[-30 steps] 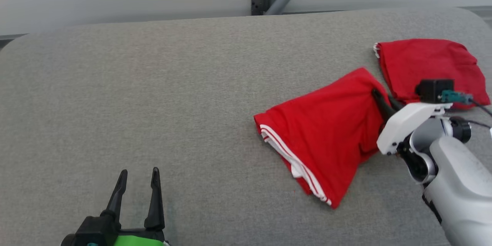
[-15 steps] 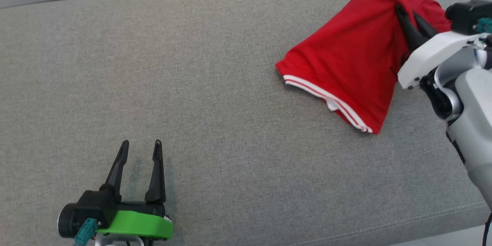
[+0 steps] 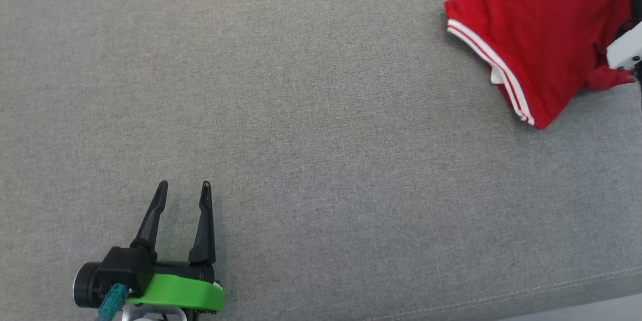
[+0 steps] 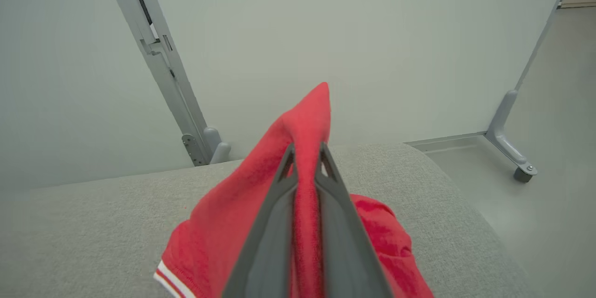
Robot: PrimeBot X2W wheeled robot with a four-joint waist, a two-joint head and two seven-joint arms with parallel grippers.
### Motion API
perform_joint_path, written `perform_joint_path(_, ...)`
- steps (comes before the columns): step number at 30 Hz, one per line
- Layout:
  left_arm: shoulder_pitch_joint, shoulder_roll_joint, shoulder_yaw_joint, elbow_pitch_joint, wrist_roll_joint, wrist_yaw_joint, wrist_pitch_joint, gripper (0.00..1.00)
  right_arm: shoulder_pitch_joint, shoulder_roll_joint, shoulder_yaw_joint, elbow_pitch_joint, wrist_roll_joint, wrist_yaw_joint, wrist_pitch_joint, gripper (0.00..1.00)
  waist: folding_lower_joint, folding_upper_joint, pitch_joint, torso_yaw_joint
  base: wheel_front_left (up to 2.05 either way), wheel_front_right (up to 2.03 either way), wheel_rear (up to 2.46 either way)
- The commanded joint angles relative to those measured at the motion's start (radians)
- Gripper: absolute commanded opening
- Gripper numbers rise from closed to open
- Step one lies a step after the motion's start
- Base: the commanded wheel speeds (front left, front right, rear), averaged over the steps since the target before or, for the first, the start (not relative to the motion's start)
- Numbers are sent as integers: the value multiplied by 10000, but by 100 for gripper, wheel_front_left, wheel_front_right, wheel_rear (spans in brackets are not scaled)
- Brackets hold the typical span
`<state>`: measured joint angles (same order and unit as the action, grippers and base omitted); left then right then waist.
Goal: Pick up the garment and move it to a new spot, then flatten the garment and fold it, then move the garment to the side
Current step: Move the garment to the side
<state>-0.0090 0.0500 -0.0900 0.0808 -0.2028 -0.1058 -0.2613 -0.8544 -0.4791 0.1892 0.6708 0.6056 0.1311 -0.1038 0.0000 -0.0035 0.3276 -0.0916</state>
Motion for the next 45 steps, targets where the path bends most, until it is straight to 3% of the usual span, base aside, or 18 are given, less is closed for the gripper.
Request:
perform_joint_path(1,-45,17,-31,-26,112,-54,-39,100,-236,-57,-372,241,-88,-9,-236,0,0,35,76,-7,0,0,0)
perform_joint_path(7,-269,17,-195,42,350,-152,-39,100,-523,241,-1656,1673,-904,-9,-943,0,0,35,422,76,0,0,0)
perform_joint_path(9,-312,17,-234,68,396,-163,-39,100,-602,296,-2112,2211,-1231,-9,-1174,45,0,35,530,136,0,0,0)
perform_joint_path(10,-339,16,-247,85,403,-167,-39,100,-597,392,-2300,2487,-1395,-9,-1242,96,0,35,572,160,0,0,0)
perform_joint_path(11,-351,17,-256,103,407,-174,-39,100,-618,442,-2485,2731,-1613,-9,-1329,100,0,35,617,187,0,0,0)
perform_joint_path(16,-383,17,-200,119,404,-185,-39,100,-643,325,-3467,3258,-2696,-9,-1604,100,0,35,690,310,0,0,0)
perform_joint_path(19,-321,17,-3,-65,200,-72,-39,100,240,512,-4648,1636,-4143,-9,-1620,100,0,35,494,449,0,0,0)
perform_joint_path(25,117,17,219,-121,-159,40,-39,100,2142,1422,-5344,-922,-5088,-9,-1625,100,0,35,-454,593,0,0,0)
perform_joint_path(35,1013,16,728,164,-738,252,-39,100,5595,2791,-4902,-4606,-5177,-13,-1625,100,0,35,-1955,783,0,0,0)
perform_joint_path(45,1502,19,762,713,-693,98,-39,100,8197,4023,-4262,-5535,-5578,-13,-1626,100,0,35,-3066,895,0,0,0)
